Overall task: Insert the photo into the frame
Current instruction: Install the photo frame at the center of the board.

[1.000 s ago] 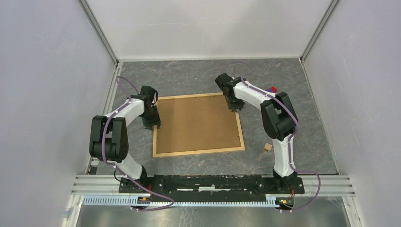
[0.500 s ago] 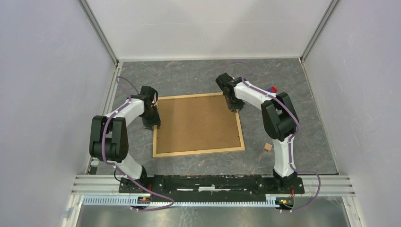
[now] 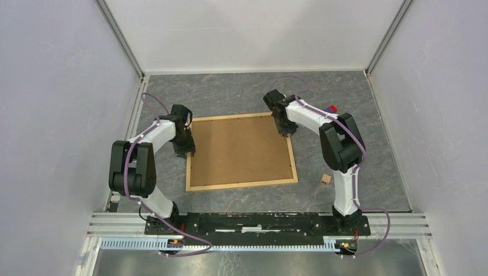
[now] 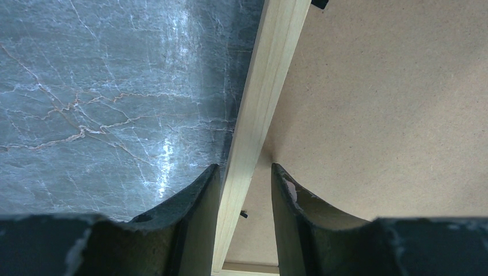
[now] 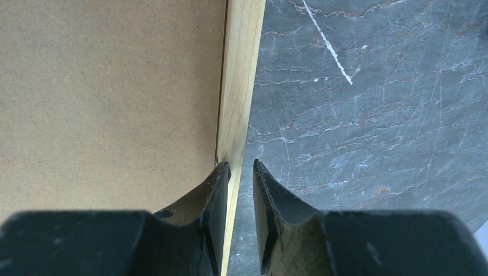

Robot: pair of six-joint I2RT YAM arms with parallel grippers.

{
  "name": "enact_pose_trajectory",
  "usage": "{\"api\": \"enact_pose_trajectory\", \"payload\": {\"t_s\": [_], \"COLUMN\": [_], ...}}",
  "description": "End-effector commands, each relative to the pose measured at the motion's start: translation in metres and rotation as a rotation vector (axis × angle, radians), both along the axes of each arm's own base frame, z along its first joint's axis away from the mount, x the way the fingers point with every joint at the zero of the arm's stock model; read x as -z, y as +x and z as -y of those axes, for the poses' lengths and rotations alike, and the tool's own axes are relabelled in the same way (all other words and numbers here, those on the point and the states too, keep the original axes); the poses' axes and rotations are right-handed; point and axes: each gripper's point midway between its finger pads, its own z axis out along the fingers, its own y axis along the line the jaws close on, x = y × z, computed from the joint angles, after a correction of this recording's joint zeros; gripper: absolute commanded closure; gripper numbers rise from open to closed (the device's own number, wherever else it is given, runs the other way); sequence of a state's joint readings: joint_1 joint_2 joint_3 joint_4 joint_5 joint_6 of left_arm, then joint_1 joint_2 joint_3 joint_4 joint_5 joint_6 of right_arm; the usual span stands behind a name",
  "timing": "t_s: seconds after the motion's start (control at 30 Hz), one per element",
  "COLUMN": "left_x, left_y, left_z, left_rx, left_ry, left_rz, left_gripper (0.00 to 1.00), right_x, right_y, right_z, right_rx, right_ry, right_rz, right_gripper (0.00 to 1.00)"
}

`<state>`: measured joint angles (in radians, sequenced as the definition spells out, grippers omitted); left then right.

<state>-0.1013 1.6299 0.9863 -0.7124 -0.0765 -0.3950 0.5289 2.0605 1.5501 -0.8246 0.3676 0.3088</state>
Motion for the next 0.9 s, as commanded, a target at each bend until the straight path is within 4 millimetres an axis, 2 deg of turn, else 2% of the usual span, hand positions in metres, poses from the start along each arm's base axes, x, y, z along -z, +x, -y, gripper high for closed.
{"api": "enact_pose_trajectory", "payload": {"t_s": [0.0, 0.33, 0.53, 0.7, 0.77, 0.87], "left_x": [-0.001, 0.0, -0.001, 0.001, 0.002, 0.004], "left_y": [0.0, 0.0, 0.0, 0.0, -0.001, -0.002], "left_z": [-0.002, -0.001, -0.001, 0.0, -0.001, -0.004], "left_rx": [-0.017, -0.016, -0.016, -0.016, -0.014, -0.018], "left_ry": [0.003, -0.002, -0.004, -0.009, -0.002, 0.014], "left_rz": [0.001, 0.001, 0.003, 0.003, -0.001, -0.008], "left_gripper": [0.56, 0.56, 0.56, 0.56, 0.56, 0.56], "right_x": [-0.004, 0.0, -0.007, 0.007, 0.006, 0.001], "right_y": [-0.002, -0.004, -0.001, -0.005, -0.006, -0.003], "right_z": [-0.003, -0.001, -0.005, 0.003, 0.001, 0.01], "right_rx": [0.0, 0.01, 0.009, 0.008, -0.046, -0.072], "right_ry": [0.042, 0.071, 0.129, 0.334, 0.432, 0.452], "right_rz": [0.005, 0.005, 0.034, 0.0, 0.003, 0.049], "right_gripper": [0.71, 0.7, 0.67, 0.64, 0.59, 0.53]}}
